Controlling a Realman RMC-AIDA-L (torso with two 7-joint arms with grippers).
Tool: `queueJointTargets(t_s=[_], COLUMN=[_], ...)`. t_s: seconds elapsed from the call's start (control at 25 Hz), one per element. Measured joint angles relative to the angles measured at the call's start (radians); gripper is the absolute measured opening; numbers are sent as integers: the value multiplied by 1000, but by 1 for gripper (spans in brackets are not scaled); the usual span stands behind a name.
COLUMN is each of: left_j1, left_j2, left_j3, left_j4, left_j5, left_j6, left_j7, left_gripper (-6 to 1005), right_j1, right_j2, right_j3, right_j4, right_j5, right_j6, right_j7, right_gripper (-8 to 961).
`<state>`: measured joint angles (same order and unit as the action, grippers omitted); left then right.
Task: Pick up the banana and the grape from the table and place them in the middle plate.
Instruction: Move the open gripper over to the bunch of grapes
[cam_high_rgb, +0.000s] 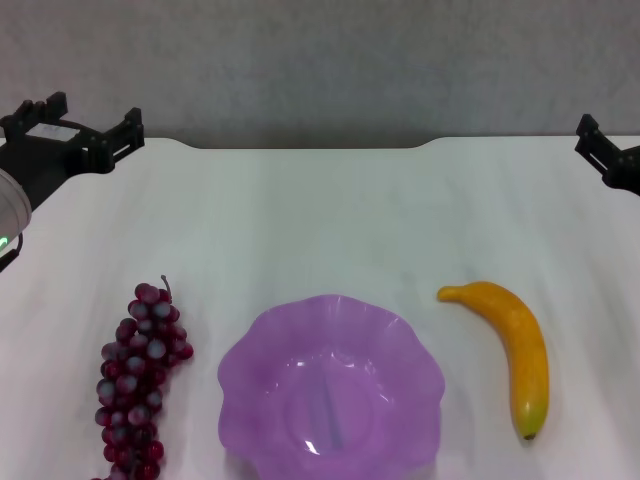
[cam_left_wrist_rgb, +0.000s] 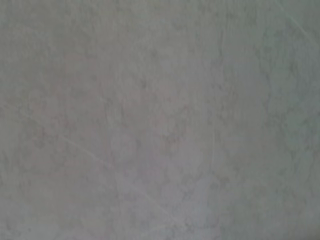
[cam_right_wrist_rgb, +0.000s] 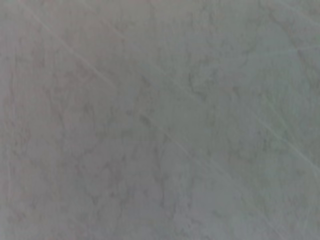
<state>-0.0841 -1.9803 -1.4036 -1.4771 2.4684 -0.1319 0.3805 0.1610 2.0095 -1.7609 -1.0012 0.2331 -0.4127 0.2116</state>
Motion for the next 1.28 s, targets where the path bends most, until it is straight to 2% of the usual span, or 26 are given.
queueJointTargets(t_s=[0.52,0.64,0.84,1.0,1.08,1.2,1.28], left_j1=[3,4,19,14,-6,-47,-90], left_j2=[0,0,-1,-39,-51,-49,-50], left_j3=[1,3,-12,-74,-79,-58,-49], left_j4=[-10,-29,-133,-239,-271,-274,-231], left_j5=[3,3,18,115,186,263,312], left_j6=[-12,-52,-289,-583,-697,-756,-771], left_j7=[0,9,35,23,-10,-73,-117], left_gripper=[871,866,857,850,846,841,838], right_j1=[-2,-4,-7,-9,-9,-9,-6], right_j2=[0,0,0,0,0,0,-1], right_j3=[0,1,2,4,5,4,1], right_j4=[1,1,1,0,-2,-8,-10], right_j5=[0,0,0,0,0,0,0], right_j6=[0,0,0,0,0,0,0], right_j7=[0,0,0,1,2,2,2], right_gripper=[880,880,880,880,880,880,880])
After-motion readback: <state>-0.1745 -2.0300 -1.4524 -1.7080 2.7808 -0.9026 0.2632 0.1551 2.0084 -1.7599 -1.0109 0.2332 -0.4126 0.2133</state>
